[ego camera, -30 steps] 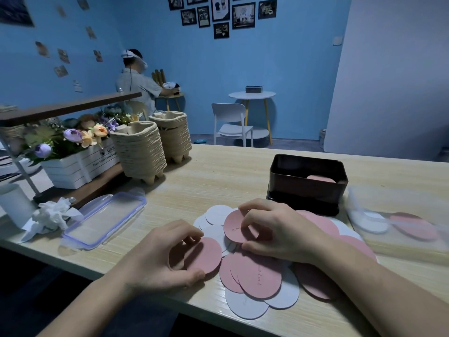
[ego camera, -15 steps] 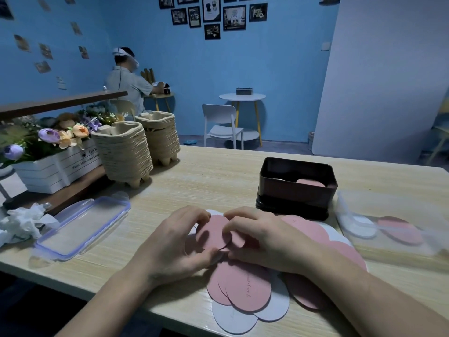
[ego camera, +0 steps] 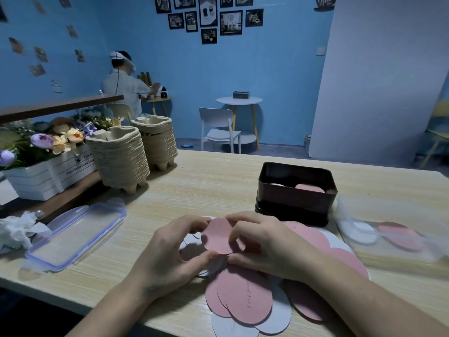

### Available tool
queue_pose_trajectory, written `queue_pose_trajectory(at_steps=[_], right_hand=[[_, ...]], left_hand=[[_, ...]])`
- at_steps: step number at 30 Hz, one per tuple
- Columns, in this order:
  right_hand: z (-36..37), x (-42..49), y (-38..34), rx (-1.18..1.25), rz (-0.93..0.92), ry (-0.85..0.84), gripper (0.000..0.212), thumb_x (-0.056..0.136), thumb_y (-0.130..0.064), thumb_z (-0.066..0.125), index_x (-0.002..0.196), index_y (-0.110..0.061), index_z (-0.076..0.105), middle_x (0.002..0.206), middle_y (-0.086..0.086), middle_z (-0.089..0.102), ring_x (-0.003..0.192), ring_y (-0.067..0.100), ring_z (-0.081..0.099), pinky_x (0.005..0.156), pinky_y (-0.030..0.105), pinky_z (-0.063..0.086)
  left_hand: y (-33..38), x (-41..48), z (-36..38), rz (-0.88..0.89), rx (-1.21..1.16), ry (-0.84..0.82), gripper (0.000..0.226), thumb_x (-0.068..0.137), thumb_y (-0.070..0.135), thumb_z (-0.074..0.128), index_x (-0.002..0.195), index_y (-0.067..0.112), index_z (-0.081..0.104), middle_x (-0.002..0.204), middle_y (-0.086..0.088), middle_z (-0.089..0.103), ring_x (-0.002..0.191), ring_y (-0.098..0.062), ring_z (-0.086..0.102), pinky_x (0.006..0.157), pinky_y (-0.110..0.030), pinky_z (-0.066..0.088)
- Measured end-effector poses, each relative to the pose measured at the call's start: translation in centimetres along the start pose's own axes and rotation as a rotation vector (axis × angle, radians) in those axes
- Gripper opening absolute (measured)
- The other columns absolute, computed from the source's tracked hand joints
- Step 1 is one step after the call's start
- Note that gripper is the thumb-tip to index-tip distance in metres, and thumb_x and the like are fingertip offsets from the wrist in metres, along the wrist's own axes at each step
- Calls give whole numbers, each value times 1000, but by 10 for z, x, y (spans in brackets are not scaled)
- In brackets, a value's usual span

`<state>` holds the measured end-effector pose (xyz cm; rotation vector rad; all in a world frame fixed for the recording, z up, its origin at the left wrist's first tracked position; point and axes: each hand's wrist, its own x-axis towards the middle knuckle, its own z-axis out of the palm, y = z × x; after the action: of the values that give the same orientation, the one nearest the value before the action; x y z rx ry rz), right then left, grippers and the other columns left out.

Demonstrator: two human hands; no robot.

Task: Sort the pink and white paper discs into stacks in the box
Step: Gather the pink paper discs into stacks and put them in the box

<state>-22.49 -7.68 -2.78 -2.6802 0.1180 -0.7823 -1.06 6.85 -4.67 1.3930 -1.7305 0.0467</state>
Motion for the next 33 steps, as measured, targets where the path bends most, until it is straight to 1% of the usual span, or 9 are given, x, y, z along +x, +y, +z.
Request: queue_pose_trajectory(at_steps=[2, 5, 8, 12, 16, 20, 26, 29, 33], right_hand=[[1, 0, 0, 6, 1, 13, 30, 91, -49, 72, 99, -21, 63, 139, 4, 62, 110, -6, 59, 88, 22, 53], [3, 0, -1, 10, 6, 27, 34, 91, -54, 70, 103, -24, 61, 144, 6, 60, 132, 13, 58, 98, 30, 54], [3, 0, -2, 2, 6, 25, 34, 92, -54, 69, 102, -23, 62, 148, 7, 57, 135, 15, 57, 99, 32, 55], [3, 0, -2, 18, 13, 3, 32, 90, -53, 71, 100, -25, 62, 153, 6, 52, 136, 15, 57, 99, 30, 54], [2, 1, -2, -2, -25, 2, 35, 89, -53, 72, 99, -20, 65, 141, 5, 61, 125, 15, 62, 93, 28, 54], [2, 2, -3, -7, -47, 38, 37, 93, -54, 70, 97, -17, 67, 133, 5, 64, 112, 19, 66, 85, 33, 56], [1, 4, 1, -14, -43, -27, 37, 84, -54, 77, 98, -21, 67, 140, 8, 63, 129, 17, 59, 96, 30, 55], [0, 7, 0, -51, -73, -57, 41, 82, -56, 75, 96, -18, 67, 125, 12, 67, 114, 27, 64, 87, 40, 56], [-2, 6, -1, -79, -62, -51, 33, 82, -49, 82, 94, -22, 68, 130, 4, 66, 114, 20, 64, 86, 36, 57]], left_hand=[[-1, 0, 1, 13, 12, -18, 42, 82, 37, 83, 117, 18, 67, 119, 18, 71, 103, -10, 71, 85, -34, 56], [-2, 0, 1, 30, 11, -51, 44, 84, 38, 82, 120, 16, 67, 125, 15, 70, 106, -9, 70, 87, -33, 56], [-3, 0, 1, 36, 24, -64, 46, 85, 38, 82, 121, 16, 67, 127, 12, 69, 107, -11, 69, 88, -34, 57], [-2, 0, 1, 65, 45, -61, 44, 84, 35, 85, 118, 15, 67, 125, 9, 70, 106, -10, 69, 87, -34, 58], [-2, 0, 1, 92, 59, -81, 44, 84, 32, 88, 117, 13, 67, 122, 7, 71, 108, -10, 69, 86, -35, 58], [-3, 0, 1, 69, 36, -104, 50, 84, 37, 86, 124, 15, 66, 126, 10, 70, 111, -9, 69, 89, -35, 58], [-4, -1, 0, 52, 45, -99, 53, 81, 40, 87, 125, 19, 66, 114, 11, 73, 103, -8, 71, 85, -35, 60], [-3, 1, 1, 66, 42, -105, 54, 79, 37, 87, 124, 19, 65, 116, 12, 72, 102, -8, 71, 85, -33, 59], [-1, 1, 1, 75, 46, -125, 51, 79, 37, 86, 121, 14, 67, 124, 11, 71, 105, -4, 69, 88, -27, 57]])
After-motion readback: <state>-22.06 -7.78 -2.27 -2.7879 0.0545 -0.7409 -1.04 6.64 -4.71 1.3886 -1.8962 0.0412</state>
